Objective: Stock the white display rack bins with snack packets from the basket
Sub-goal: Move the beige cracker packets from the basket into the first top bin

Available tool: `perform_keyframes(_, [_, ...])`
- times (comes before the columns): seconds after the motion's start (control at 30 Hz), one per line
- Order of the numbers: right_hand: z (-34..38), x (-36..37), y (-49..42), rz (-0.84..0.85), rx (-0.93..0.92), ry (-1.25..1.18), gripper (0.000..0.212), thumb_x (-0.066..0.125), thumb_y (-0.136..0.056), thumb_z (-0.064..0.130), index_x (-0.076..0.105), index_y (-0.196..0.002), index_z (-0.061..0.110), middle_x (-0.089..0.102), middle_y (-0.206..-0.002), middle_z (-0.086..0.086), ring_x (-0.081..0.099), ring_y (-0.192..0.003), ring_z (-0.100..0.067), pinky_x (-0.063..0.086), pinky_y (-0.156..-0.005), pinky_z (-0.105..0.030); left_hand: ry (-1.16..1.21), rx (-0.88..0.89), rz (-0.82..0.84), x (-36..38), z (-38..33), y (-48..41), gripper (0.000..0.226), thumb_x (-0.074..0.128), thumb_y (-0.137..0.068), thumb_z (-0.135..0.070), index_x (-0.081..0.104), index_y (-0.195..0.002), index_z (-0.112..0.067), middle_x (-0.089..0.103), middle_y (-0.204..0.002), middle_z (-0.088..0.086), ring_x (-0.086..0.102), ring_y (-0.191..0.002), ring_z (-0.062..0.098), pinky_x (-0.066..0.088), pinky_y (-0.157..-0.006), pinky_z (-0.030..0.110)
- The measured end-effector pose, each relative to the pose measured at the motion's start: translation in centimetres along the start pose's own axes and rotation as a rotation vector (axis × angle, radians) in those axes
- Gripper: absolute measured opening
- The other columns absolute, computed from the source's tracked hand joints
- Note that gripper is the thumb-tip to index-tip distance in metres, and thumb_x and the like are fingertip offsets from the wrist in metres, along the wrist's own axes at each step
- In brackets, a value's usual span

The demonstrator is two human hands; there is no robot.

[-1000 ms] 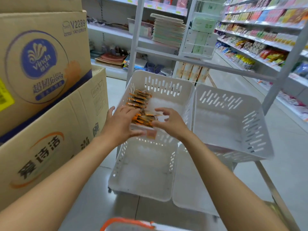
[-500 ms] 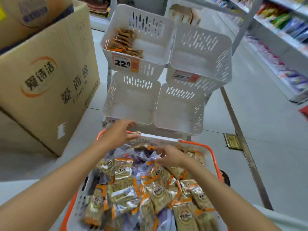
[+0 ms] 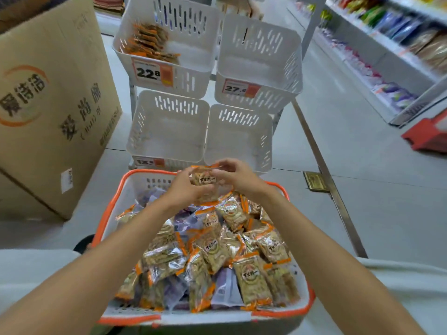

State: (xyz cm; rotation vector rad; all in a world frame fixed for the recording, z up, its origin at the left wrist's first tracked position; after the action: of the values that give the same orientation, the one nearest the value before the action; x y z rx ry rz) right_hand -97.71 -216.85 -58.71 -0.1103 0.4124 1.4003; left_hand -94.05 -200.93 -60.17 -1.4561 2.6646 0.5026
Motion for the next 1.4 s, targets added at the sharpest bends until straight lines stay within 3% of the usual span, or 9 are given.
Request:
perform_keyframes(0.13, [-5.3, -0.7, 0.9, 0.049, 0.150, 0.462, 0.052, 0.064, -0.095, 0.027, 0.049, -0.141, 0.007, 0.062, -0.128, -0.010, 0.060, -0.114, -0.021, 0.048, -0.095, -0.036, 0.221, -0.106, -0.045, -1.4, 1.4, 0.1, 0.023, 0.068, -0.088, 0.003, 0.063, -0.102, -0.014, 0.068, -0.084, 0.004, 0.067, -0.060, 0.005, 0.051, -0.048, 0.015])
perform_keyframes(0.3, [-11.7, 1.3, 2.9, 0.082, 0.167, 0.909, 0.093, 0.073, -0.085, 0.039, 0.020, -0.153, 0.007, 0.049, -0.140, -0.015, 0.047, -0.126, -0.033, 0.042, -0.101, -0.040, 0.328, -0.259, 0.024, -2.9, 4.3, 0.8, 0.025, 0.071, -0.090, -0.018, 0.065, -0.114, -0.018, 0.073, -0.110, 0.012, 0.070, -0.098, 0.030, 0.056, -0.088, 0.045])
perform_keyframes(0.53, [-2.8, 0.5, 1.3, -0.083, 0.074, 0.034, 0.047, 0.077, -0.083, 0.015, 0.053, -0.123, 0.010, 0.065, -0.106, -0.005, 0.068, -0.079, -0.009, 0.053, -0.059, -0.019, 0.430, -0.253, 0.136, -2.6, 3.7, 1.3, 0.037, 0.075, -0.085, -0.031, 0.064, -0.118, -0.020, 0.074, -0.110, 0.001, 0.067, -0.108, 0.022, 0.043, -0.108, 0.046])
perform_keyframes(0.7, [-1.4, 2.3, 0.3, -0.026, 0.017, 0.125, 0.062, 0.056, -0.086, 0.061, 0.055, -0.135, 0.022, 0.066, -0.121, -0.001, 0.063, -0.110, -0.017, 0.054, -0.092, -0.034, 0.343, -0.195, 0.083, -1.2, 2.4, 1.3, 0.038, 0.065, -0.084, 0.015, 0.059, -0.112, -0.009, 0.071, -0.107, 0.017, 0.068, -0.104, 0.032, 0.054, -0.095, 0.043])
perform_keyframes(0.87, [-7.3, 3.9, 1.3, 0.145, 0.096, 0.533, 0.052, 0.058, -0.097, 0.025, 0.044, -0.146, 0.021, 0.058, -0.135, -0.005, 0.060, -0.110, -0.023, 0.050, -0.093, -0.036, 0.454, -0.258, 0.007, -3.7, 4.8, 0.8, 0.062, 0.061, -0.084, 0.019, 0.044, -0.138, -0.006, 0.064, -0.123, 0.021, 0.064, -0.113, 0.034, 0.055, -0.093, 0.040])
perform_keyframes(1.0, [-10.4, 5.6, 1.9, 0.236, 0.053, 1.003, 0.045, 0.064, -0.090, 0.029, 0.057, -0.134, 0.021, 0.056, -0.127, -0.009, 0.046, -0.123, -0.031, 0.039, -0.097, -0.037, 0.496, -0.278, 0.036, -5.2, 5.4, 1.7, 0.051, 0.057, -0.087, 0.018, 0.049, -0.129, -0.010, 0.065, -0.120, 0.019, 0.066, -0.106, 0.028, 0.058, -0.086, 0.032])
perform_keyframes(1.13, [-6.1, 2.5, 1.1, 0.162, 0.003, 0.695, 0.008, 0.071, -0.086, 0.017, 0.077, -0.092, 0.017, 0.065, -0.081, 0.011, 0.061, -0.084, -0.011, 0.042, -0.069, -0.025, 0.490, -0.262, 0.061, -6.2, 5.3, 1.5, 0.050, 0.056, -0.090, 0.015, 0.048, -0.134, -0.007, 0.065, -0.122, 0.023, 0.067, -0.101, 0.029, 0.060, -0.080, 0.038])
perform_keyframes(1.2, [-1.9, 0.8, 0.8, 0.088, -0.027, 0.401, 0.016, 0.069, -0.088, 0.012, 0.073, -0.080, 0.026, 0.067, -0.073, 0.014, 0.061, -0.068, 0.000, 0.050, -0.065, -0.027, 0.463, -0.246, 0.043, -6.3, 4.8, 1.3, 0.048, 0.058, -0.091, 0.011, 0.048, -0.135, -0.004, 0.064, -0.125, 0.023, 0.067, -0.100, 0.028, 0.061, -0.078, 0.040])
perform_keyframes(1.4, [8.3, -0.2, -0.8, 0.046, -0.169, 0.237, 0.007, 0.068, -0.092, 0.016, 0.074, -0.087, 0.013, 0.071, -0.075, 0.003, 0.060, -0.063, 0.002, 0.046, -0.060, -0.012, 0.487, -0.164, 0.074, -6.6, 1.2, 0.0, 0.044, 0.053, -0.093, 0.012, 0.048, -0.130, -0.013, 0.068, -0.112, 0.016, 0.071, -0.089, 0.021, 0.061, -0.077, 0.035])
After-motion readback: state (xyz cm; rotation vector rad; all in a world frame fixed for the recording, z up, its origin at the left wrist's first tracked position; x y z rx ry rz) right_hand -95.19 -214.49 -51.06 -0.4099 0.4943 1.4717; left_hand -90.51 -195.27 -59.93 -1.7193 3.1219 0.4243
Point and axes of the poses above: each hand's wrist, its own y-axis away from the middle knuckle, its own x-axis out of the palm, z = x × y, the point moved 3 cm from there along -y, towards the middle knuckle
